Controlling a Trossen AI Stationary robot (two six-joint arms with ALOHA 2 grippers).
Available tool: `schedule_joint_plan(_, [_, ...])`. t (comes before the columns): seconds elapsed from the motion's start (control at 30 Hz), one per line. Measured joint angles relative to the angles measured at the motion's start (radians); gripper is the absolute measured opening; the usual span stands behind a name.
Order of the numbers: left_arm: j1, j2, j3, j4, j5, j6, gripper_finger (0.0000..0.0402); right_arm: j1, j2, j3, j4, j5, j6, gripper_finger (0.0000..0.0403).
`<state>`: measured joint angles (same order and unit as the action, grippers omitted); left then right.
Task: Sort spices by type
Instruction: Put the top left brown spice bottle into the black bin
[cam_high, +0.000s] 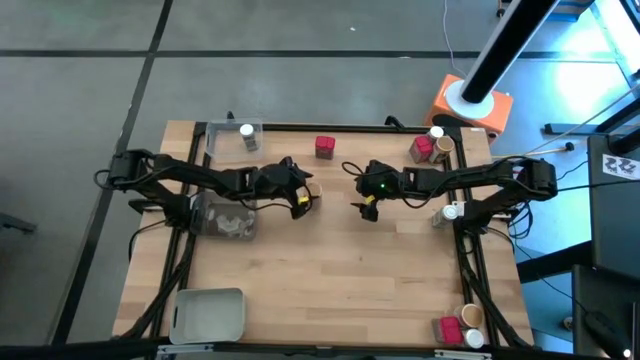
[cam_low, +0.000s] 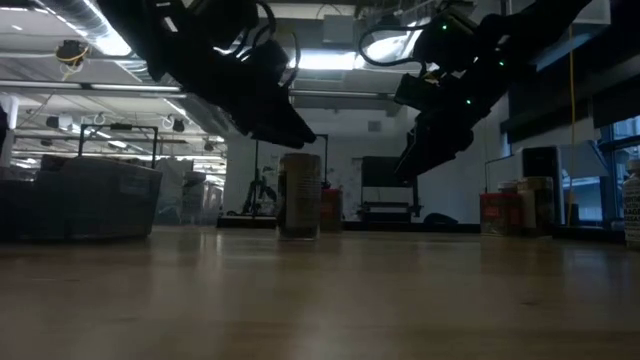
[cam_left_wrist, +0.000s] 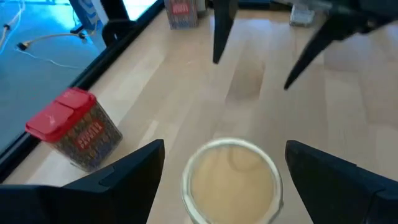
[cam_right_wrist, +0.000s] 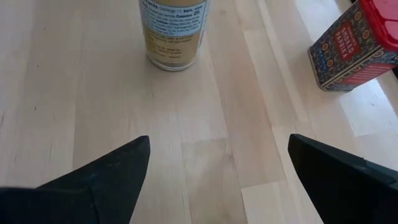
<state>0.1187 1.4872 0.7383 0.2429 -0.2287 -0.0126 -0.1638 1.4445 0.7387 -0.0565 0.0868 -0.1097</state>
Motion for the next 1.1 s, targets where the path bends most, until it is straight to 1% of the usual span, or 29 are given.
schedule_joint_plan(0.17, [0.003, 0.01, 0.0, -0.006, 0.002, -0.002, 0.0324, 0.0, 0.0, 0.0, 0.002, 0.0, -0.001, 0.0381])
schedule_joint_plan(0.3, [0.014, 0.016, -0.001, -0.024, 0.051, -0.022, 0.0324, 0.0, 0.0, 0.0, 0.002, 0.0, -0.004, 0.0381])
schedule_joint_plan(0.47, [0.02, 0.031, -0.01, -0.031, 0.057, -0.033, 0.0324, 0.0, 0.0, 0.0, 0.004, 0.0, -0.004, 0.0381])
schedule_joint_plan(0.73, [0.02, 0.086, -0.01, 0.007, 0.071, -0.037, 0.0323, 0.0, 0.0, 0.0, 0.006, 0.0, -0.004, 0.0381])
schedule_joint_plan(0.83, [0.019, 0.093, -0.01, 0.025, 0.071, -0.033, 0.0307, 0.0, 0.0, 0.0, 0.005, 0.0, -0.004, 0.0381])
schedule_joint_plan(0.97, [0.019, 0.093, -0.01, 0.031, 0.071, -0.031, 0.0259, 0.0, 0.0, 0.0, 0.005, 0.0, -0.004, 0.0381])
schedule_joint_plan(1.1, [0.012, 0.088, -0.01, 0.024, 0.07, -0.032, 0.0258, 0.0, 0.0, 0.0, 0.004, 0.0, -0.004, 0.0381])
